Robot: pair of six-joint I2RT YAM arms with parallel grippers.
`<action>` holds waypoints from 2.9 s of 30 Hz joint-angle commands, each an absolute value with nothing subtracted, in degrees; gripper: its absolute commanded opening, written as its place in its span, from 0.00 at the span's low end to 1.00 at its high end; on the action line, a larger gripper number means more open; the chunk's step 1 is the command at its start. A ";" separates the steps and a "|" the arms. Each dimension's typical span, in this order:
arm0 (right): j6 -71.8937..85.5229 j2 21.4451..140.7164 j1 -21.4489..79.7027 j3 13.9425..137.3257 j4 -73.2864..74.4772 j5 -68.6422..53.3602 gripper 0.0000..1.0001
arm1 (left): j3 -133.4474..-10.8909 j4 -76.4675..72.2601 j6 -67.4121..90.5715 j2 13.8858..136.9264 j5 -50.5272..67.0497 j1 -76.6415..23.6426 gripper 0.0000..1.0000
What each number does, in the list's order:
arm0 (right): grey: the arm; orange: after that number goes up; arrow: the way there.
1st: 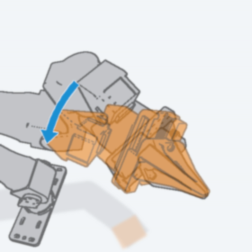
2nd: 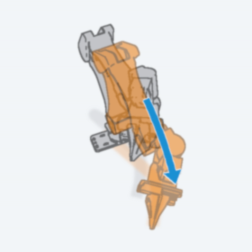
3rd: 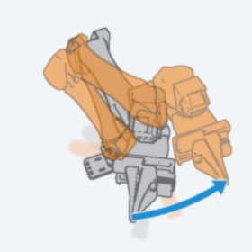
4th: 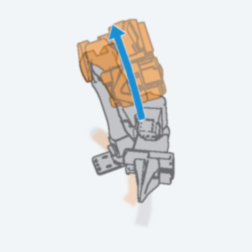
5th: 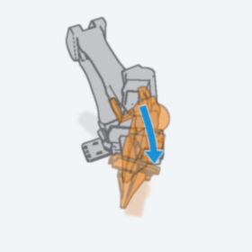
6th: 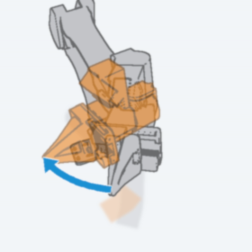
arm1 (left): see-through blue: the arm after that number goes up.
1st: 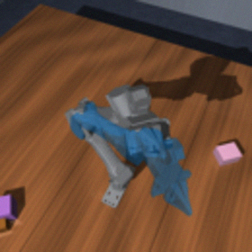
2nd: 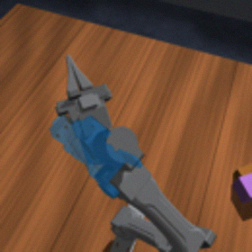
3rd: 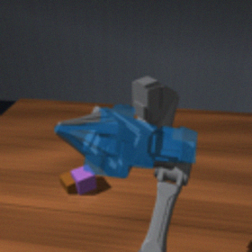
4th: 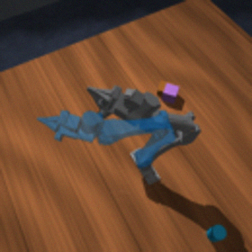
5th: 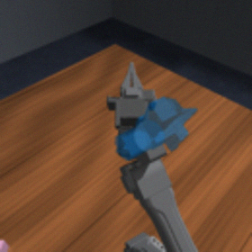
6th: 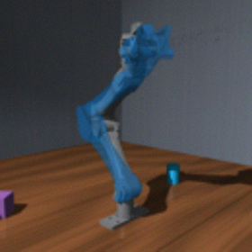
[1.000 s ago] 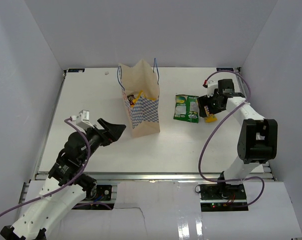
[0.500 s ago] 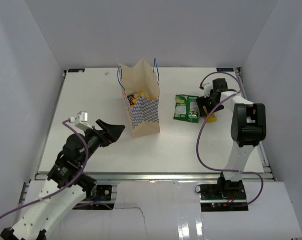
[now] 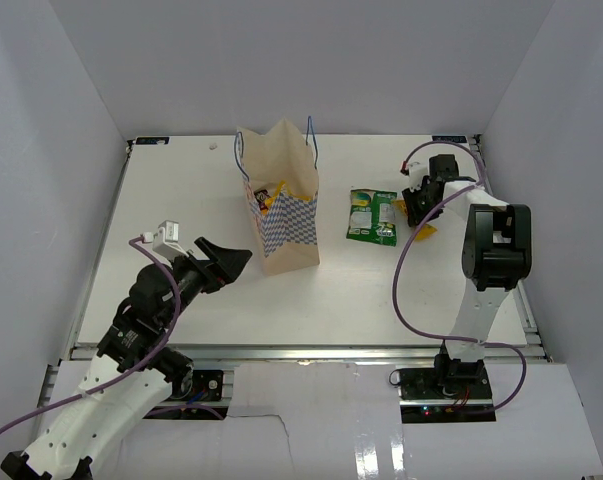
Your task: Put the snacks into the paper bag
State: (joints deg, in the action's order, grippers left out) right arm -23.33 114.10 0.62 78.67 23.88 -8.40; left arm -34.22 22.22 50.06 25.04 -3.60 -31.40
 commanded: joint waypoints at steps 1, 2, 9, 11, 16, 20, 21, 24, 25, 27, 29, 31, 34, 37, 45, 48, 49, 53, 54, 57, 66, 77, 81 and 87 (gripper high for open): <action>-23.64 113.21 -1.67 78.22 22.41 -10.37 0.29 | -34.19 21.45 50.10 25.14 -2.81 -31.46 0.98; -23.82 112.33 -1.93 77.70 22.33 -11.07 0.25 | -34.19 21.45 50.10 24.96 -2.90 -31.46 0.98; -29.26 92.77 -1.94 72.08 20.40 -33.34 0.22 | -34.10 19.87 48.96 24.78 -2.11 -31.46 0.98; -29.97 88.88 -0.80 72.24 20.21 -38.21 0.20 | -33.67 19.25 48.60 25.13 -1.50 -31.46 0.98; -30.15 81.66 11.23 80.84 23.29 -43.24 0.20 | -32.96 16.62 47.90 26.98 -0.09 -31.46 0.98; -26.73 81.73 24.83 90.24 22.50 -40.53 0.19 | -33.05 15.38 47.29 28.04 1.83 -31.46 0.98; -24.63 82.35 26.87 92.35 21.72 -39.39 0.18 | -32.79 15.03 47.37 28.04 2.02 -31.46 0.98; -21.72 86.03 33.21 100.26 19.17 -34.38 0.17 | -32.43 13.89 47.64 28.30 2.99 -31.46 0.98; -19.97 87.09 34.35 103.59 18.64 -33.32 0.17 | -32.52 13.80 47.64 28.47 3.16 -31.46 0.98; -18.64 90.34 37.17 106.33 16.97 -29.63 0.17 | -32.78 13.89 47.46 28.74 3.60 -31.46 0.98; -17.76 92.80 39.37 109.24 16.00 -26.47 0.17 | -32.78 13.89 47.64 28.39 3.96 -31.46 0.98; -16.88 94.12 40.60 110.12 13.73 -23.74 0.17 | -32.35 13.89 48.51 27.95 4.13 -31.46 0.98; -15.30 97.37 41.66 110.65 10.91 -17.86 0.20 | -31.64 13.97 49.48 26.81 4.04 -31.46 0.98; -13.36 100.02 41.75 110.92 9.67 -11.61 0.26 | -31.81 13.98 49.75 26.37 4.92 -31.46 0.98; -14.33 99.85 41.66 107.23 8.88 -8.09 0.62 | -33.75 12.48 48.78 30.23 7.38 -31.46 0.98; -13.98 98.18 41.66 106.96 9.58 -10.01 0.68 | -34.62 12.30 48.17 32.08 8.61 -31.46 0.98; -13.89 96.69 41.66 107.57 10.10 -12.28 0.71 | -34.80 12.22 48.08 32.52 8.79 -31.46 0.98; -15.82 89.49 40.17 105.92 12.57 -24.06 0.81 | -34.46 12.48 47.81 31.91 9.14 -31.46 0.98; -15.82 87.73 39.73 104.60 12.57 -25.47 0.82 | -34.45 12.48 47.99 31.56 9.05 -31.46 0.98; -14.24 81.40 36.84 97.84 13.01 -26.89 0.83 | -33.05 12.48 48.69 29.89 8.53 -31.46 0.98; -3.37 77.16 14.87 71.31 13.09 -13.81 0.96 | -32.25 11.43 48.69 31.02 8.61 -31.46 0.98; 8.61 99.22 9.05 75.58 16.35 -7.48 0.98 | -32.79 9.76 48.60 34.81 9.76 -31.46 0.98; 10.02 105.10 9.05 77.60 16.70 -4.06 0.98 | -31.38 10.11 50.09 32.09 8.79 -31.46 0.98; 11.42 110.47 9.05 78.05 16.52 -3.16 0.98 | -31.20 10.81 50.45 31.02 8.00 -31.46 0.98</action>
State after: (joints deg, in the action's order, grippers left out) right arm 9.58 108.16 9.06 75.92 17.47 -4.64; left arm -31.44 11.31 50.02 30.92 8.62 -31.40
